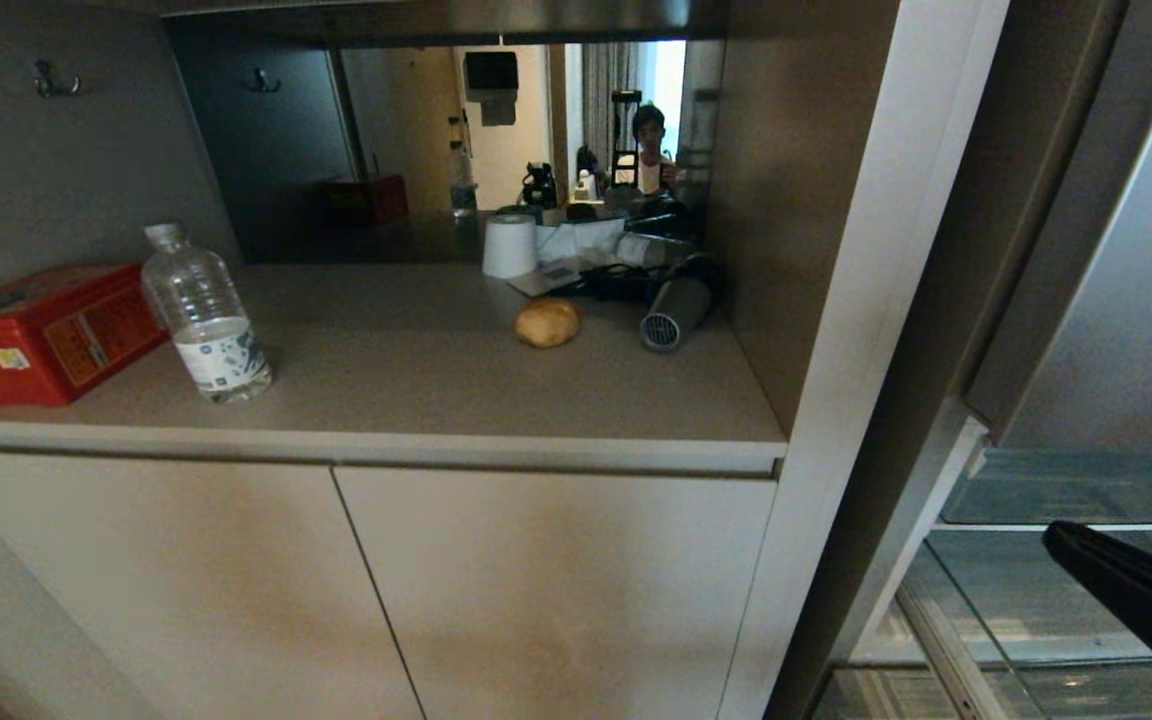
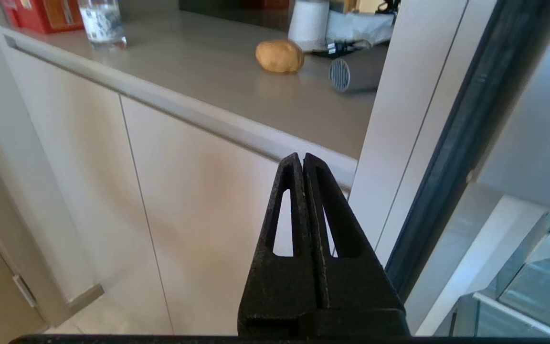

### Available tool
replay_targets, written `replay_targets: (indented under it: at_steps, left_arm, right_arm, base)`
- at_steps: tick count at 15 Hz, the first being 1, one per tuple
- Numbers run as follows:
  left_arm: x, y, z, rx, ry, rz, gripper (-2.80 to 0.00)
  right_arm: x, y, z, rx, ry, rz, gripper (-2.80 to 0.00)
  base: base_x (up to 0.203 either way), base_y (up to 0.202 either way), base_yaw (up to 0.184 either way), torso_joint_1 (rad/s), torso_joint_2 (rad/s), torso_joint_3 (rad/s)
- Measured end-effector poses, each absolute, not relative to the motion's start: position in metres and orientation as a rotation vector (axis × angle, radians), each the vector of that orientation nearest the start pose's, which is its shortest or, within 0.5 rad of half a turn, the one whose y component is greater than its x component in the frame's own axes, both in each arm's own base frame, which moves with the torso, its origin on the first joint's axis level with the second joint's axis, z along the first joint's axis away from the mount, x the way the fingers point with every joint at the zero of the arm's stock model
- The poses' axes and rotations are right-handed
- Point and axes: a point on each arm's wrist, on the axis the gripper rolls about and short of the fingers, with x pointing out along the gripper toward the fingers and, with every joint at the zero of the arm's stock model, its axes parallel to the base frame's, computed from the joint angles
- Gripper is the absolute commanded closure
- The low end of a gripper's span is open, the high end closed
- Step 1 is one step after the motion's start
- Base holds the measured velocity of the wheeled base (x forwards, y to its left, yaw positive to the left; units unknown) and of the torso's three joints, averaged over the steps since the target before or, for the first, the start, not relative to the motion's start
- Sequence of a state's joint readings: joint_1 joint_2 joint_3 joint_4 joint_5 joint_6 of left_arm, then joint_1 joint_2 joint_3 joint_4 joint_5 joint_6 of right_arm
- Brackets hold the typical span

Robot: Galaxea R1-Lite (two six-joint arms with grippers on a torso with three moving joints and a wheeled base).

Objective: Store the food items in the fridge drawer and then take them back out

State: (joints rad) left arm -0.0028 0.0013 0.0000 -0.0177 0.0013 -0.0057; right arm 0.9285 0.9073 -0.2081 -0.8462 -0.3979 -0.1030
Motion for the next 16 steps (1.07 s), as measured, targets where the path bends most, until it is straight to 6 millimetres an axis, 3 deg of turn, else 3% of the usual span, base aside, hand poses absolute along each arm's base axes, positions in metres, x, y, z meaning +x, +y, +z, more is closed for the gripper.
replay_targets:
  at_steps: [16]
  left_arm:
    - [-0.023,0.0,0.077,-0.006,-0.017,-0.002,0.0]
  right_arm:
    - [0.063,0.069,0.185,-0.026,-0.121,0.54,0.0]
  base:
    - [0.0,0.0,0.0,0.087,-0.18,-0.098]
